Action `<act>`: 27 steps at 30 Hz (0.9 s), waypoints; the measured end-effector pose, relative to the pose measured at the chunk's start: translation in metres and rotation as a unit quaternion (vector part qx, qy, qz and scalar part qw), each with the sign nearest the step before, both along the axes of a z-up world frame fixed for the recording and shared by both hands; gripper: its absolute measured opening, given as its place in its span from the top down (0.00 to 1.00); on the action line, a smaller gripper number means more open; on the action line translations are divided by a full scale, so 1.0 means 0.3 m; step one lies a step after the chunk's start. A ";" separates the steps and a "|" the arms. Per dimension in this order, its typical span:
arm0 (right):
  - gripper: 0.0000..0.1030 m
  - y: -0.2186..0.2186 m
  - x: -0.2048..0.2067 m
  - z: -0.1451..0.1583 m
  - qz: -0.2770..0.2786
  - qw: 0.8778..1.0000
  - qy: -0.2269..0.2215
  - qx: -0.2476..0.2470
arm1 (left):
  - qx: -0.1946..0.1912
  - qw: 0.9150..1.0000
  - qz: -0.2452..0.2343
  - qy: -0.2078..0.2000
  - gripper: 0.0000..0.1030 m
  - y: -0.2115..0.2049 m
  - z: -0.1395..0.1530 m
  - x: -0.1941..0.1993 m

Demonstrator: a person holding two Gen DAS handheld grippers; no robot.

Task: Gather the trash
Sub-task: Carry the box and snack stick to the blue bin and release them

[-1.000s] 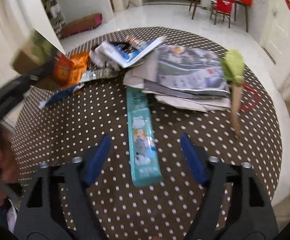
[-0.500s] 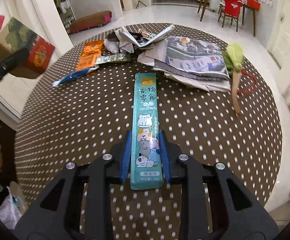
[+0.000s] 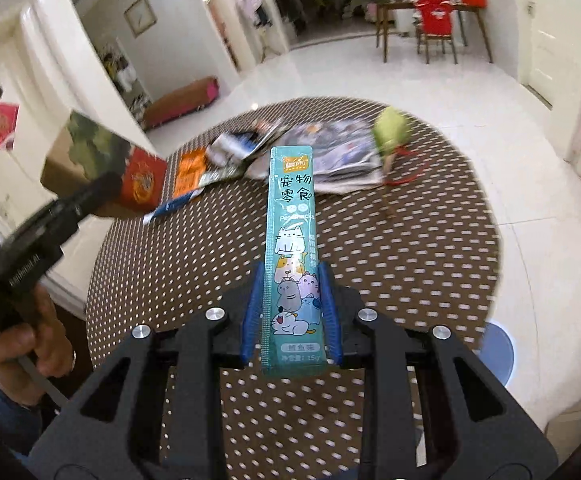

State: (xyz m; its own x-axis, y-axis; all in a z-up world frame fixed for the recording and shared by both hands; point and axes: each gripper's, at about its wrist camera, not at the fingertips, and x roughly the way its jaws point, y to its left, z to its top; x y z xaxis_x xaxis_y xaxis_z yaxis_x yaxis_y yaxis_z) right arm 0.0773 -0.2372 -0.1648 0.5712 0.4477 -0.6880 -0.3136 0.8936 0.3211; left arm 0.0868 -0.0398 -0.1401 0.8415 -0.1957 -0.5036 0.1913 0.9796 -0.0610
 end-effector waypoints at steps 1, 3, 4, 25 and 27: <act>0.74 -0.036 0.001 0.020 -0.011 1.000 -0.004 0.005 | 0.000 1.000 -0.009 -0.001 0.62 -0.031 0.005 0.003; 0.74 -0.112 -0.014 0.036 -0.034 0.999 -0.010 0.016 | -0.001 1.000 -0.024 -0.003 0.62 -0.080 0.009 0.010; 0.74 -0.145 -0.020 0.043 -0.045 0.999 -0.012 0.020 | 0.000 0.999 -0.035 -0.004 0.62 -0.114 0.013 0.014; 0.73 -0.935 -0.141 -0.240 -0.286 0.952 0.087 0.062 | 0.020 0.964 -0.262 0.044 0.62 -0.883 -0.111 0.068; 0.73 -0.964 -0.131 -0.321 -0.291 0.948 0.109 0.069 | 0.026 0.961 -0.272 0.053 0.62 -0.919 -0.135 0.077</act>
